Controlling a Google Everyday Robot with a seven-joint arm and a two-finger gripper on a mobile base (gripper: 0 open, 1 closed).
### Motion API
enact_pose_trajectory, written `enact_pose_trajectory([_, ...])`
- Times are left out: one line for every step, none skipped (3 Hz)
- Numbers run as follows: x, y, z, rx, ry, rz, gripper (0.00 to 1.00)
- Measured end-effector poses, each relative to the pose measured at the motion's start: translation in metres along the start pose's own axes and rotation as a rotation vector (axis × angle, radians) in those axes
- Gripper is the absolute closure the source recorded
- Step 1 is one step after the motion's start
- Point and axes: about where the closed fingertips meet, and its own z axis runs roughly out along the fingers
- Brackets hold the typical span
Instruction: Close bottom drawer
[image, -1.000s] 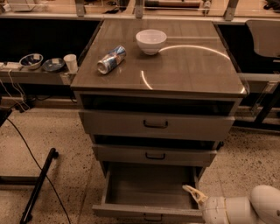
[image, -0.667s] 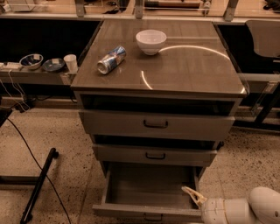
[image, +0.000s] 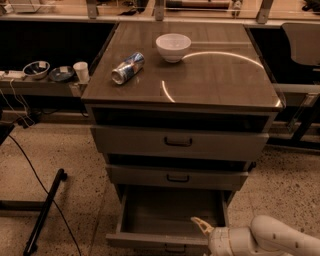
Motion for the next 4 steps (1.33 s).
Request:
enact_pose_trajectory([0.03,-0.006,0.048,-0.022,-0.079,-0.036,0.0])
enact_pose_trajectory([0.05,0.015,0.082,-0.058,-0.132,0.016,0.0])
enact_pose_trajectory([0.062,0.007,0.085,-0.051,-0.128,0.022,0.0])
enact_pose_trajectory([0.101,-0.006,0.083,0.029,-0.165,-0.005,0.0])
